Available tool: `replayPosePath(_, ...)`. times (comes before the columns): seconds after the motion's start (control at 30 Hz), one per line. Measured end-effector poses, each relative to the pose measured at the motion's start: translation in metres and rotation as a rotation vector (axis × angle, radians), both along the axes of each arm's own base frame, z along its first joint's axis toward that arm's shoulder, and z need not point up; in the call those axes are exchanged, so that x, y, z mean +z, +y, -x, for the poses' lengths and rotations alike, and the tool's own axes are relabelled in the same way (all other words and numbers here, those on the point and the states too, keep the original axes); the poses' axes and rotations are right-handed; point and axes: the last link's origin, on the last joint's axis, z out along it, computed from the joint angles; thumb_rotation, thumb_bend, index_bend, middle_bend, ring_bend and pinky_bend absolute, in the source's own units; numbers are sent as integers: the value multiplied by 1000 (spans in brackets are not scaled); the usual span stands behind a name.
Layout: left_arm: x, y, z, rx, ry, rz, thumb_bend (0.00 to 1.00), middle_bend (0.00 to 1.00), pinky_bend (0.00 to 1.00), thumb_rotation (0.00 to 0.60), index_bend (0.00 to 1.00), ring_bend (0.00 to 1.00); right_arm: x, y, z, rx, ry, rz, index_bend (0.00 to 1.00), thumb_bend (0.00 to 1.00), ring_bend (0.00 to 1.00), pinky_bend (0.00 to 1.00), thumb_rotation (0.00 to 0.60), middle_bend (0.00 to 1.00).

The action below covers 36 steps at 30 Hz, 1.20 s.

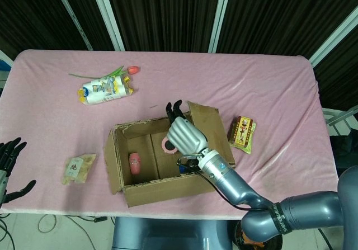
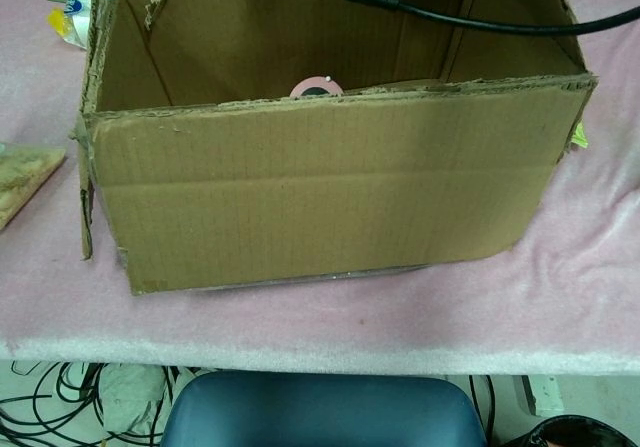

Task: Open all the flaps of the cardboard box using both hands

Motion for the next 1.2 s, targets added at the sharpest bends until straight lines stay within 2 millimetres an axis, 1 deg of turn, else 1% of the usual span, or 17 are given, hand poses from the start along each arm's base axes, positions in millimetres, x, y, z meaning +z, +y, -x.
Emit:
replayPosePath(0.23,0,0,0,2,0,-2,192,0,16,600,0,0,13,-5,13,-29,21,40,425,414,129,235,600,284)
replayPosePath(0.4,0,0,0,2,1,-2,192,0,16,600,0,0,24,-10,19,-46,21,72,395,392,122,234,600,263)
replayPosePath(0.5,1,0,0,2,2,-3,192,0,16,600,0,0,35,-16,24,-61,20,98,377,375,119,233,600,250)
replayPosePath(0.63,0,1,0,3,5,-4,192,0,16,600,0,0,52,-22,35,-95,10,136,313,362,118,233,600,239)
replayPosePath(0.7,0,1,0,2,7,-3,192,0,16,600,0,0,57,-23,39,-107,1,145,297,357,117,233,600,232)
replayPosePath(0.83,0,0,0,-1,12,-5,192,0,16,600,0,0,70,-26,52,-137,-10,173,254,327,105,233,600,202)
replayPosePath(1.0,-1,0,0,-5,19,-13,192,0,16,600,0,0,78,-29,70,-181,-12,198,185,309,93,233,600,173)
replayPosePath(1.2,-1,0,0,-3,38,-17,192,0,16,600,0,0,86,-26,97,-246,-40,209,153,307,93,233,600,158)
